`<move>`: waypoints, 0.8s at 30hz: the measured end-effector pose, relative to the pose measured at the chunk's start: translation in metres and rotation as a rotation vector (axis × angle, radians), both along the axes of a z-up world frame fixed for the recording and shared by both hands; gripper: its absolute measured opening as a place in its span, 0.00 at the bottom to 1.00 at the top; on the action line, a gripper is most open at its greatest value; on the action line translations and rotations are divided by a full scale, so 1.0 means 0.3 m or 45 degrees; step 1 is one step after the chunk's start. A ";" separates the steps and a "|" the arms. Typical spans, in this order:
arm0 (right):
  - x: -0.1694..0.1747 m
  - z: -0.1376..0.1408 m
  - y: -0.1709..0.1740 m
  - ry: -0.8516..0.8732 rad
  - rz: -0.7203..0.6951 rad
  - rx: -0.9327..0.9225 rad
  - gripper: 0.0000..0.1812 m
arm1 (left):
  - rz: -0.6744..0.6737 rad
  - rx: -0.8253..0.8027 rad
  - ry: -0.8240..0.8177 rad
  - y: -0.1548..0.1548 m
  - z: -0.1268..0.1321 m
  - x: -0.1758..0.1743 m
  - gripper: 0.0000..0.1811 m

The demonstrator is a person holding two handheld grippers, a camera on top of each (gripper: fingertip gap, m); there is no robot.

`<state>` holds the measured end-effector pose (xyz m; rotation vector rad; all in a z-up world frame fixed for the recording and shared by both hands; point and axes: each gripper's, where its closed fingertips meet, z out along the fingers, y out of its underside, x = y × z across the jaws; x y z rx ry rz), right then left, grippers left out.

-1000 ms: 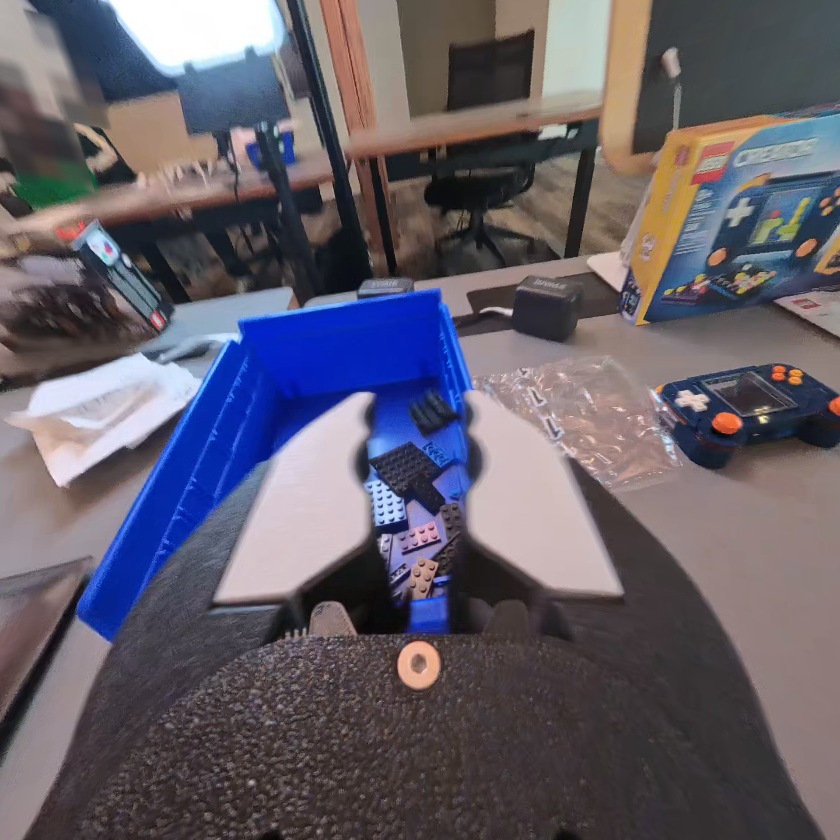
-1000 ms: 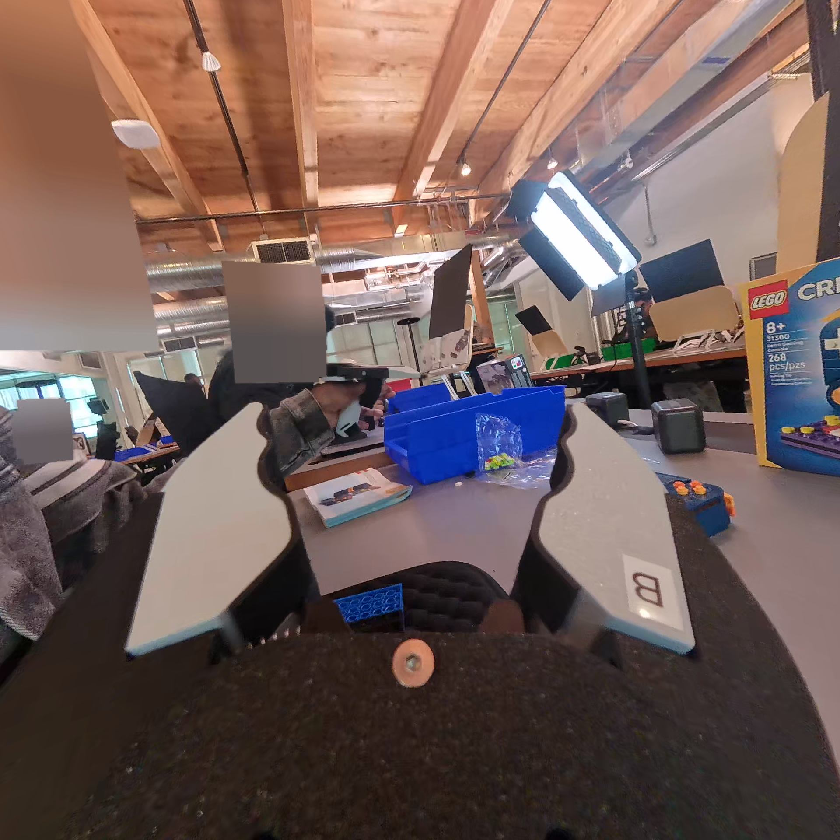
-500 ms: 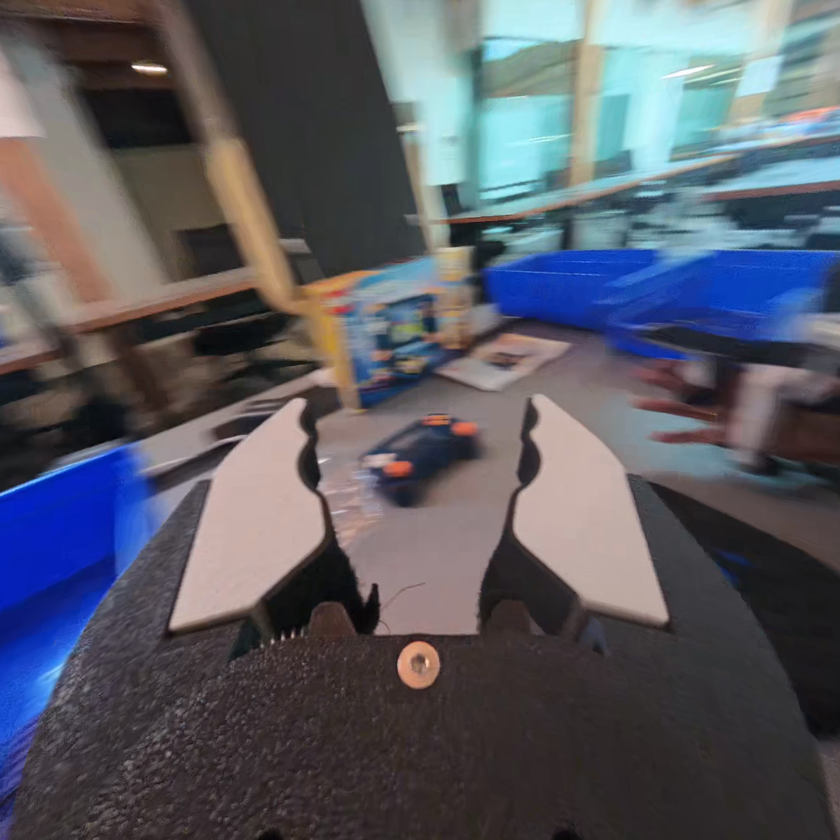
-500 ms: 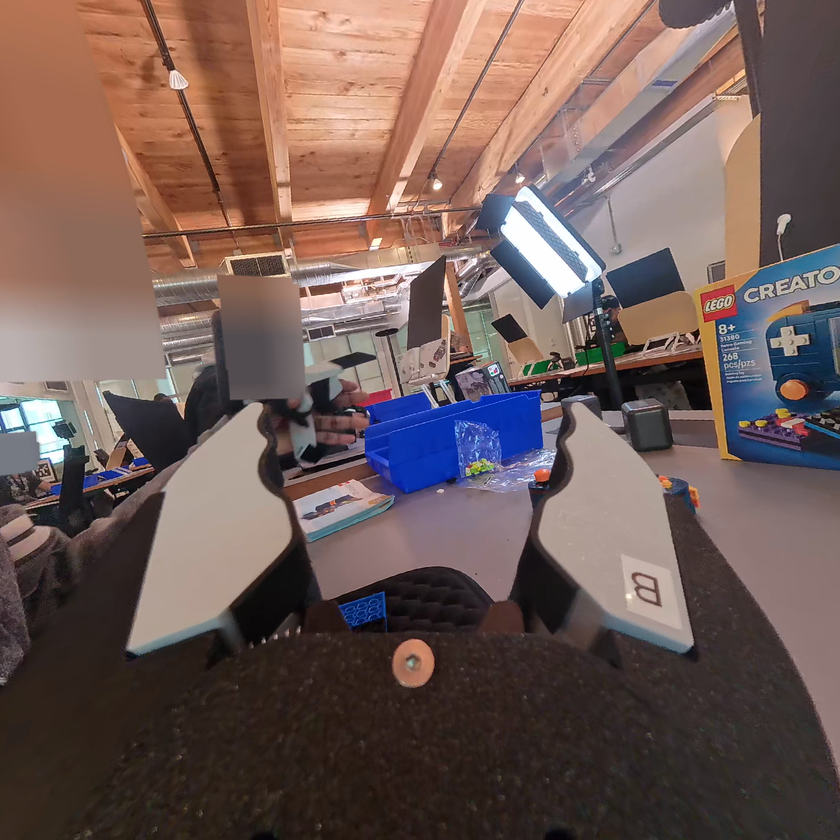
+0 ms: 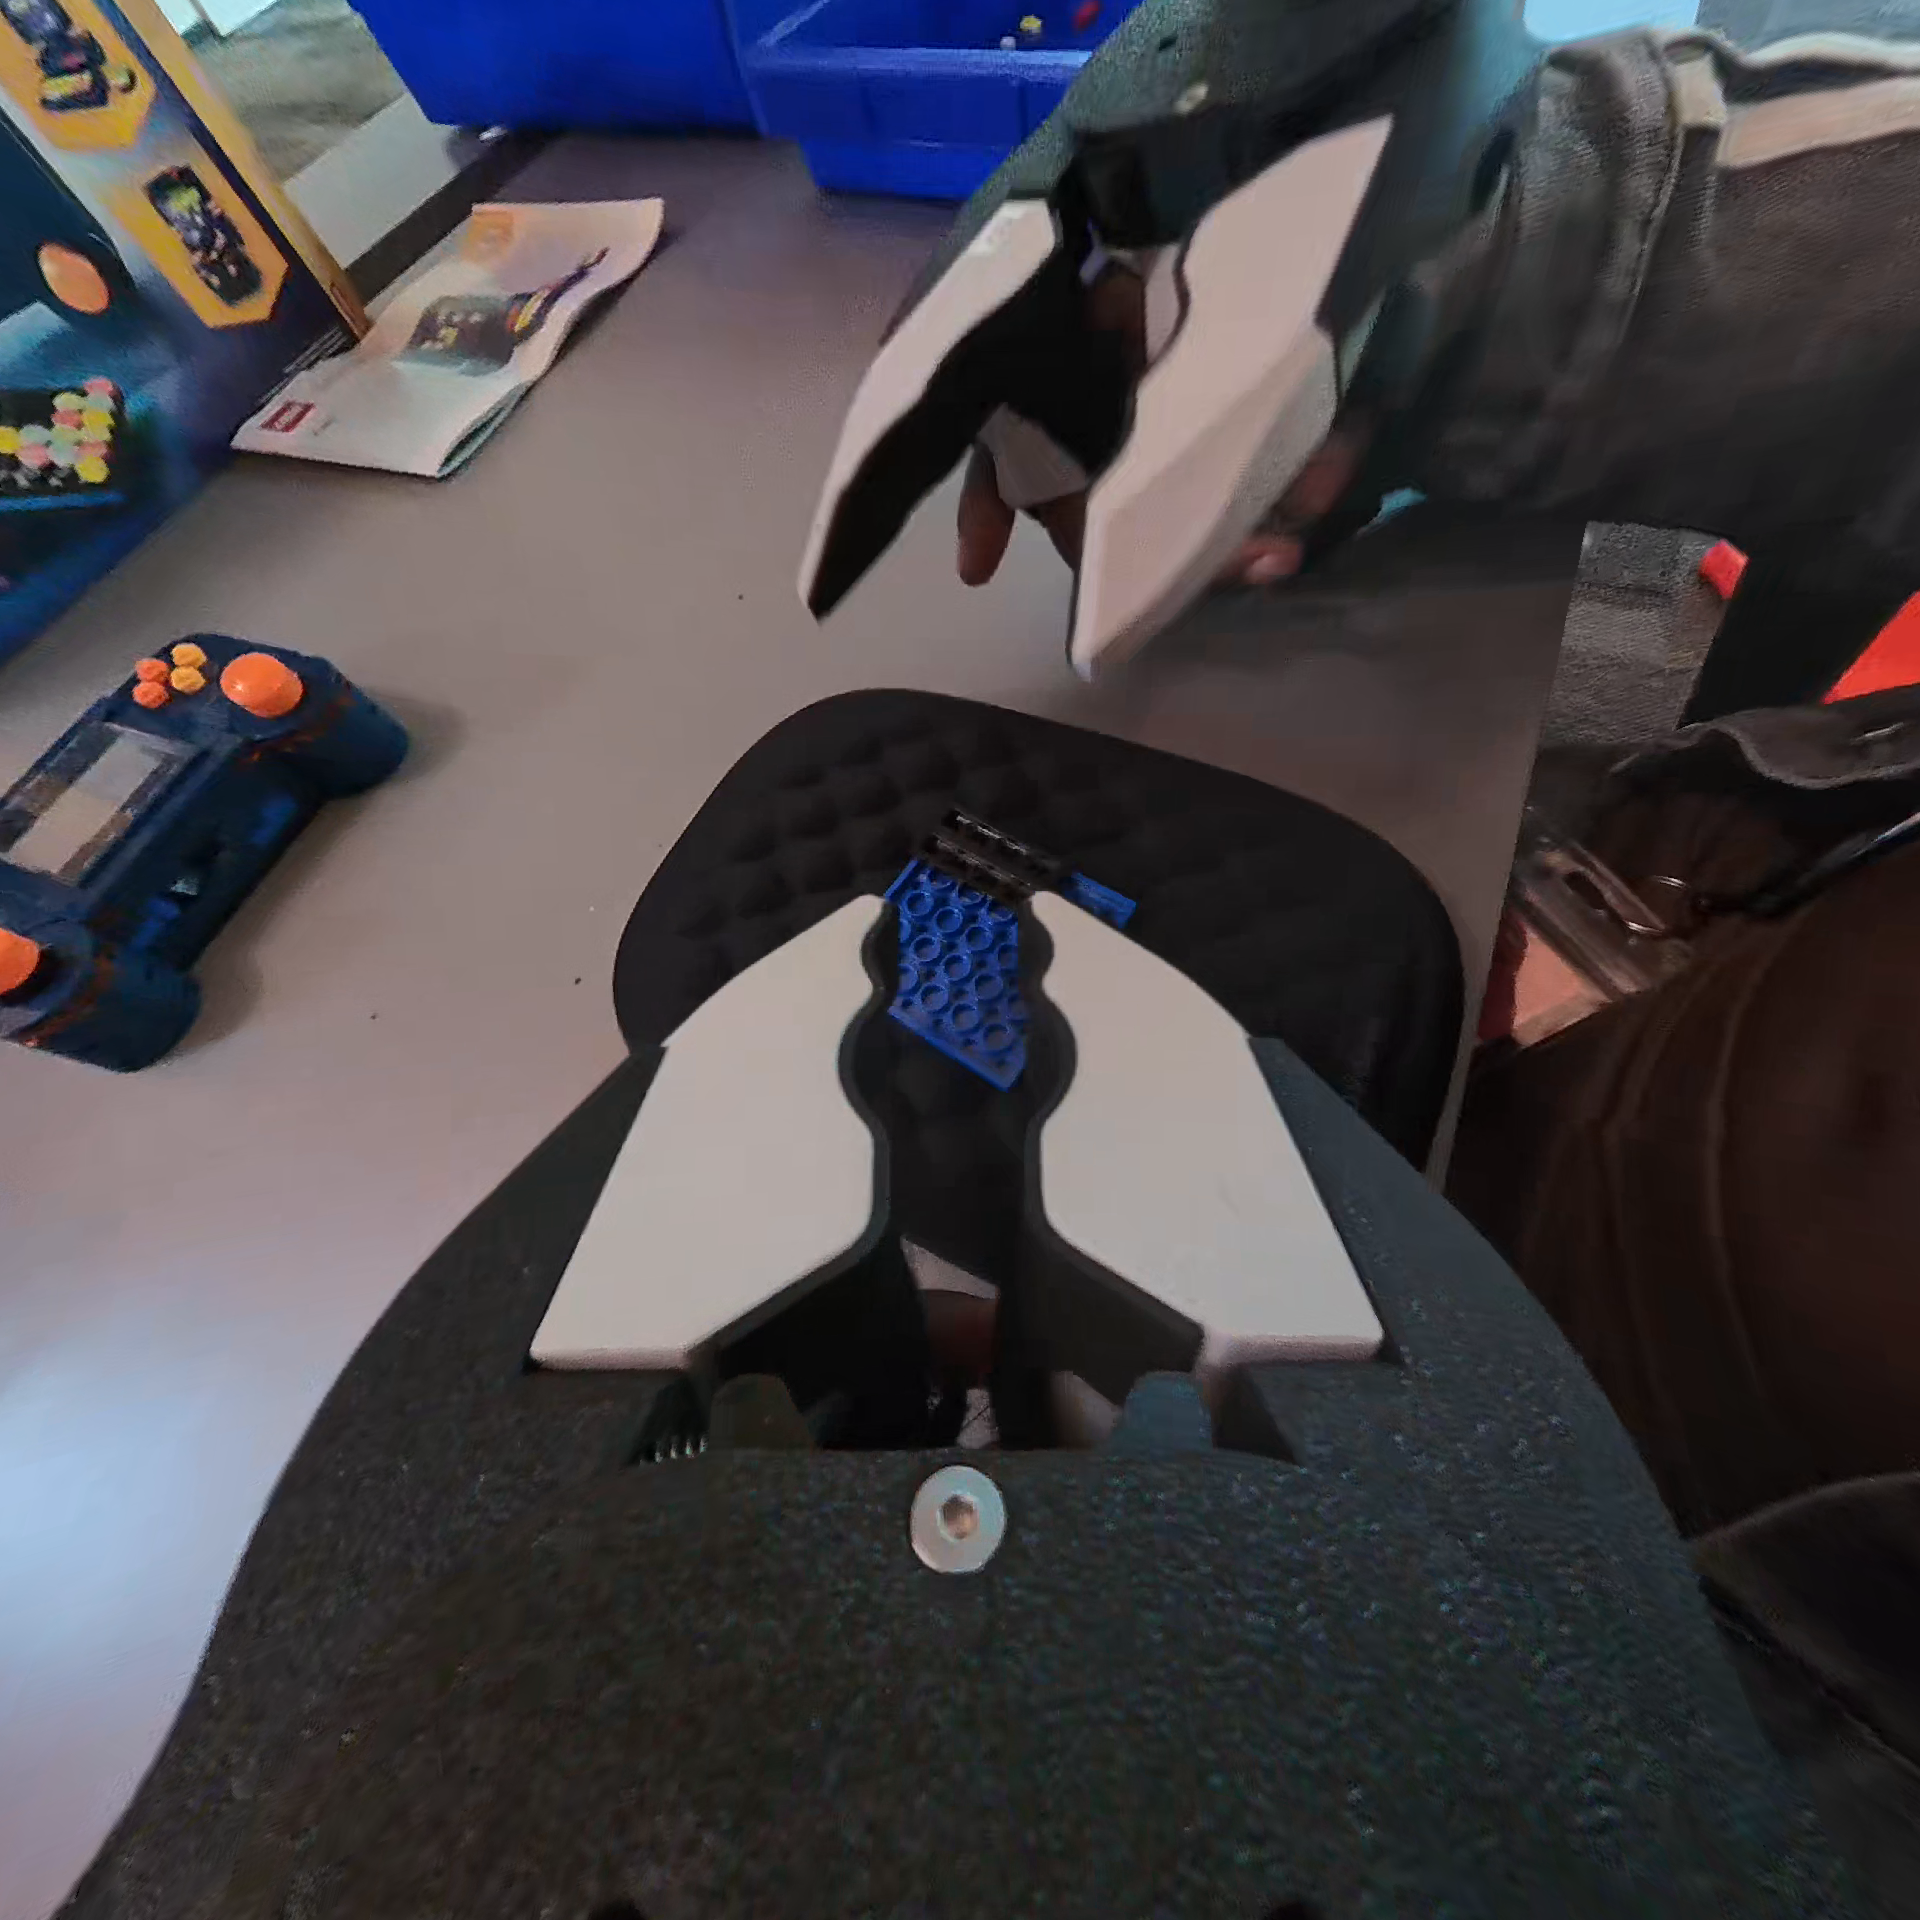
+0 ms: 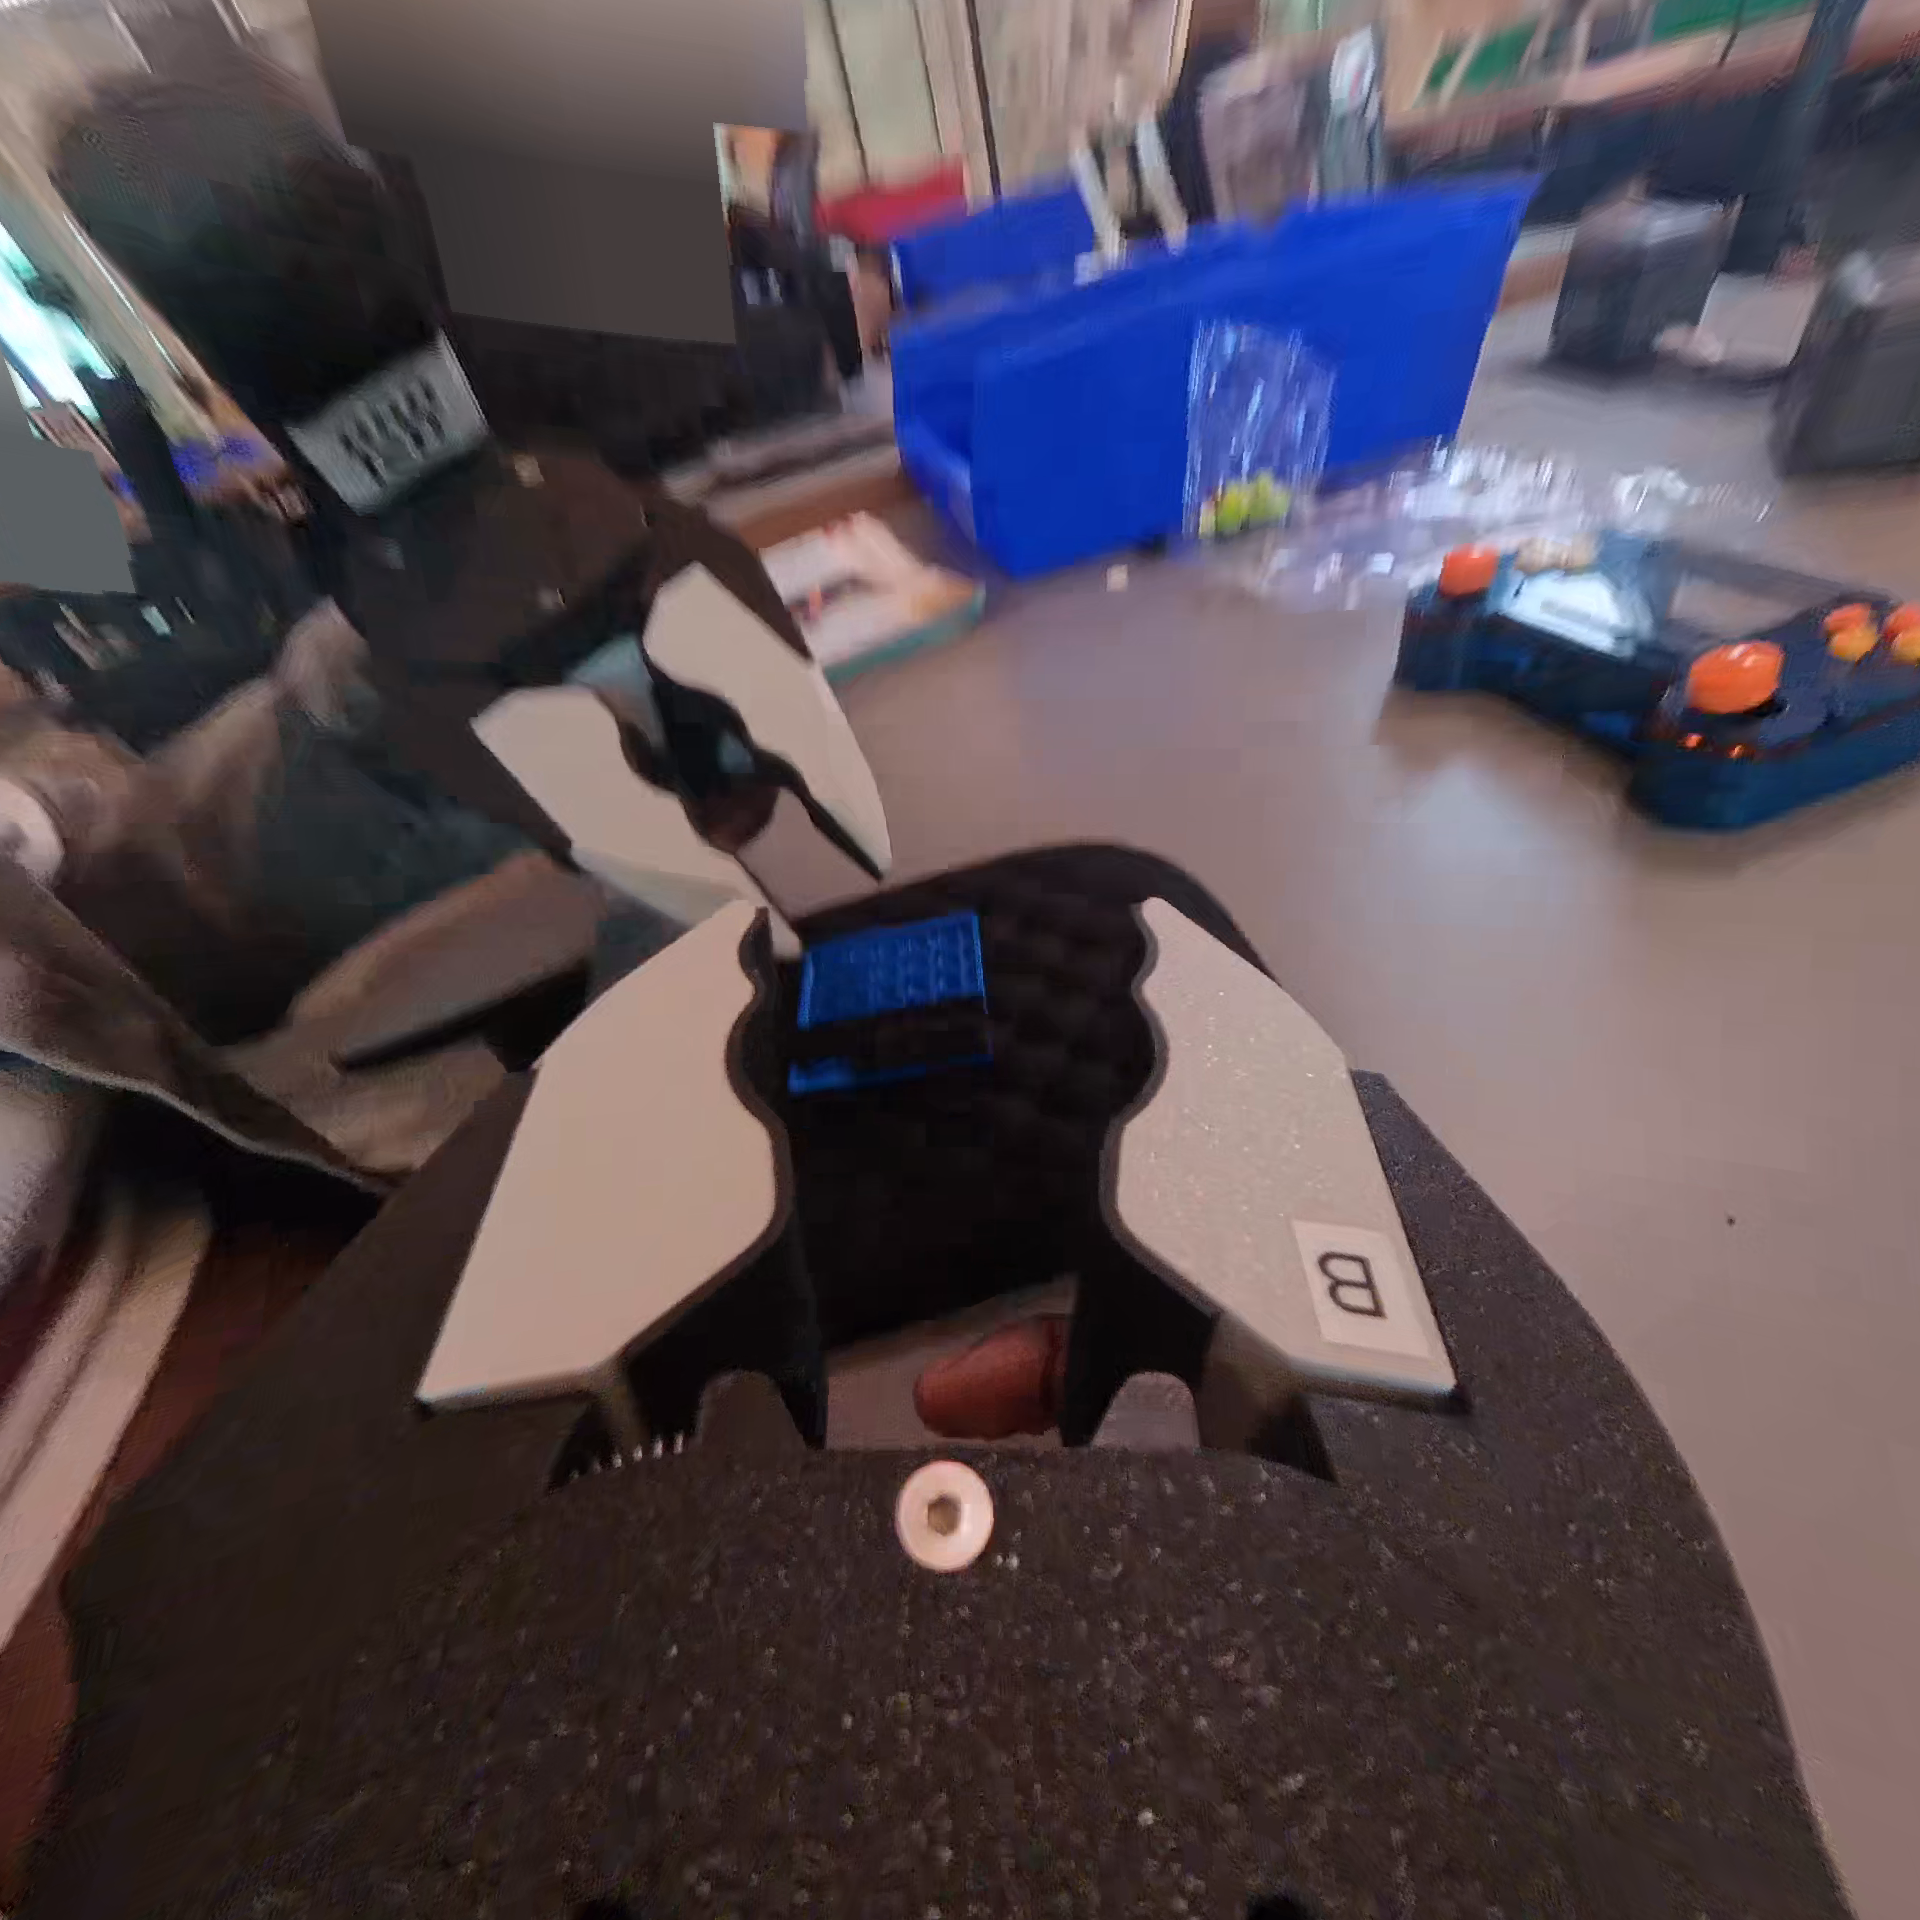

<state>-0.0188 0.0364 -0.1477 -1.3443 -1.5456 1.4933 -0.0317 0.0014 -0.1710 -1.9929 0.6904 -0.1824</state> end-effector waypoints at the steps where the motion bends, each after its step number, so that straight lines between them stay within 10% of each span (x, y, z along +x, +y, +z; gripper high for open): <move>1: -0.004 -0.028 -0.012 -0.064 0.019 0.055 0.34 | 0.007 -0.016 -0.006 0.001 -0.008 -0.001 0.10; 10: -0.030 -0.163 -0.070 -0.380 0.133 0.268 0.19 | 0.043 -0.100 -0.059 0.004 -0.086 -0.006 0.02; 24: -0.025 -0.130 -0.103 -0.126 0.080 0.941 0.19 | 0.085 -0.159 -0.117 -0.008 -0.096 -0.011 0.02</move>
